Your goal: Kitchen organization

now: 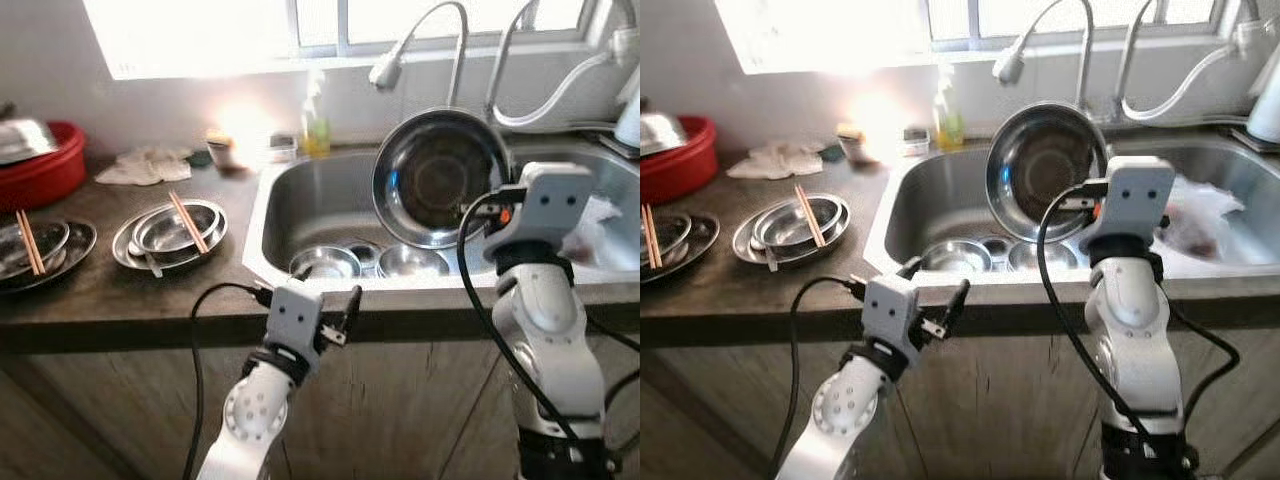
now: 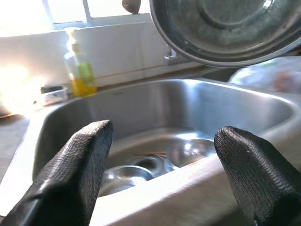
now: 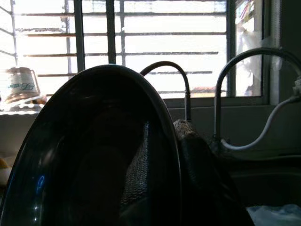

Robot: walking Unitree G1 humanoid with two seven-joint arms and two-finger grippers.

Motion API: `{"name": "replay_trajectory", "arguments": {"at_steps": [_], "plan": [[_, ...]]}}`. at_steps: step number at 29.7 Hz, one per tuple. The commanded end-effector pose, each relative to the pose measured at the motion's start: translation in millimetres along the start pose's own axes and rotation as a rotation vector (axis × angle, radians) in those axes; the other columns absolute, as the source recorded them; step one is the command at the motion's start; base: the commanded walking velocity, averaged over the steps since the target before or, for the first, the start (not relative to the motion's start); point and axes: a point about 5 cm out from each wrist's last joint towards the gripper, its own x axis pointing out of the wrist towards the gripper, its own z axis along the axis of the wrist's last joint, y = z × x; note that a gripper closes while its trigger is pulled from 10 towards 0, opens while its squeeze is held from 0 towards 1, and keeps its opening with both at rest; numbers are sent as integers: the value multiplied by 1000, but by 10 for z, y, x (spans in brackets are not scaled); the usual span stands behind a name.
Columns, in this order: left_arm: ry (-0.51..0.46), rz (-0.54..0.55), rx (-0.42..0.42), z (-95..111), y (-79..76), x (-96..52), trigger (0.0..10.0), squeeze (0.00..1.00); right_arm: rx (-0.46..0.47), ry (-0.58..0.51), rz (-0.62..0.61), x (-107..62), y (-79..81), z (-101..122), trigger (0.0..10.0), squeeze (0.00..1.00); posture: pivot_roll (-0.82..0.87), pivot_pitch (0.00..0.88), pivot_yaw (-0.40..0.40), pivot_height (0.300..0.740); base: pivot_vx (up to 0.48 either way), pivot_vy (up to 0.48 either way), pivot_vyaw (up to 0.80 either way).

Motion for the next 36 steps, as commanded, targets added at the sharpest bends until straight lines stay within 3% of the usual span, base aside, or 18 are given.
{"name": "replay_trajectory", "arguments": {"at_steps": [1, 10, 16, 19, 23, 28, 36], "plan": [[3, 11, 17, -4, 37, 2, 10000, 0, 8, 15, 34, 1, 55, -4, 10000, 0, 31, 20, -12, 740, 442, 0, 0], [17, 43, -10, -15, 61, 9, 10000, 0, 4, 104, 96, 41, 103, -80, 10000, 0, 29, 29, -17, 740, 247, 0, 0], [21, 41, -11, -26, 52, 3, 10000, 0, -35, 192, 148, 199, 88, -100, 10000, 0, 22, 36, -18, 740, 0, 0, 0], [24, 38, -16, -29, 34, 0, 10000, 0, -80, 286, 163, 373, 16, -166, 10000, 0, 22, 41, -21, 740, 0, 0, 0], [23, 36, -17, -24, 29, -5, 10000, 0, -89, 370, 172, 459, -21, -234, 10000, 0, 27, 46, -26, 740, 0, 0, 0], [30, 41, -14, -28, 30, -32, 10000, 0, -163, 488, 194, 671, -100, -352, 10000, 0, 34, 59, -28, 740, 0, 0, 0], [36, 45, -19, -6, 18, -78, 10000, 0, -142, 710, 148, 715, -309, -706, 10000, 0, 47, 90, -39, 740, 0, 0, 0]]}}
